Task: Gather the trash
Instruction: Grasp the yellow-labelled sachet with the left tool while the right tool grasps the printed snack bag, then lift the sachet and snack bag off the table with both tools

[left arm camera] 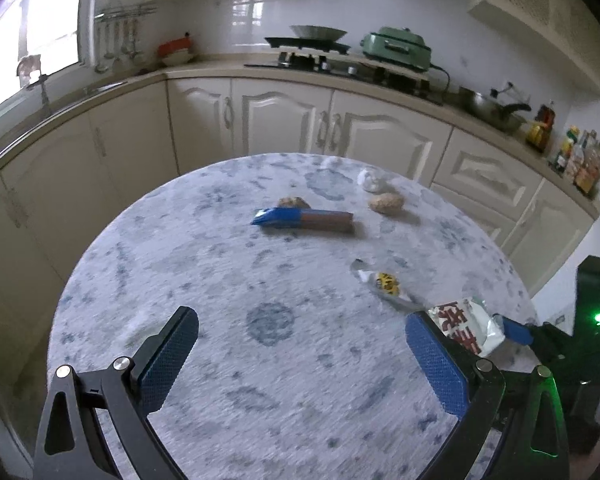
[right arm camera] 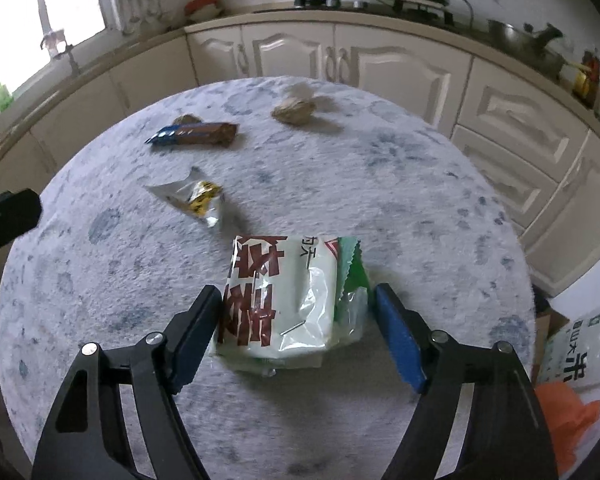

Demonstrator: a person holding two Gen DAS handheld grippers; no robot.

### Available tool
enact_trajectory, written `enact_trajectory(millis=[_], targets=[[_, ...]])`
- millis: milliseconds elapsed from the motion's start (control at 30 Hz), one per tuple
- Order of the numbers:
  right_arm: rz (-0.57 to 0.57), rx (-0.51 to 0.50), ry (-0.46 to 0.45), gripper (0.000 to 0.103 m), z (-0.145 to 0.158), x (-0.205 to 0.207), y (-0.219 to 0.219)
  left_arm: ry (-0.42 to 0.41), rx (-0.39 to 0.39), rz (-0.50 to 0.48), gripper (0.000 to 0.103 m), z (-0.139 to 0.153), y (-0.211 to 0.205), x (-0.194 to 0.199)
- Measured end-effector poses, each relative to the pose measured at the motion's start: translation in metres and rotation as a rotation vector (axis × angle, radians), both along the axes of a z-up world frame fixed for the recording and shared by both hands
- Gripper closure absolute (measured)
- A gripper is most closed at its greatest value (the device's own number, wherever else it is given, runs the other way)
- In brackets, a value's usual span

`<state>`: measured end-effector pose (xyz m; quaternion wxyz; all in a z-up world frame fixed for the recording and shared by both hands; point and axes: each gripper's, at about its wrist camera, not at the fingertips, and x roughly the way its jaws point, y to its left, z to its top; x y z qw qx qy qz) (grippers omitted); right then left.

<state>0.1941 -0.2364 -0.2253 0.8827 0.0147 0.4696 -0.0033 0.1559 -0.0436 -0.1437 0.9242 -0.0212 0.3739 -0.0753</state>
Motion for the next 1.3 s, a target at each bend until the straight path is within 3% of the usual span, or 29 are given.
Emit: enact_trajectory(millis=[567, 600, 633, 700, 867, 1100, 1300], targets=[[-0.040, 0.042, -0.018, 0.025, 0.001, 0.014, -0.046, 0.104, 0.103, -0.063, 0.003, -0.059, -0.082, 0.089], [-0.044, 0.043, -0.021, 0.025, 0.002, 0.014, -0.048, 0.107, 0.119, -0.063, 0.005, -0.062, -0.086, 0.092], [-0.046, 0.043, -0.021, 0.025, 0.002, 0.015, -0.050, 0.124, 0.137, -0.073, 0.017, -0.068, -0.090, 0.098], [-0.054, 0.049, -0.022, 0.025, 0.002, 0.014, -0.053, 0.134, 0.114, -0.092, 0.029, -0.072, -0.092, 0.103], [-0.070, 0.063, -0.020, 0.024, 0.002, 0.007, -0.056, 0.121, 0.084, -0.118, 0.083, -0.073, -0.088, 0.104], [-0.063, 0.080, -0.038, 0.024, 0.012, -0.006, -0.051, 0.144, 0.009, -0.129, 0.086, -0.072, -0.074, 0.089], [-0.065, 0.088, -0.073, 0.024, 0.029, -0.022, -0.046, 0.088, -0.006, -0.134, 0.086, -0.049, -0.067, 0.063]])
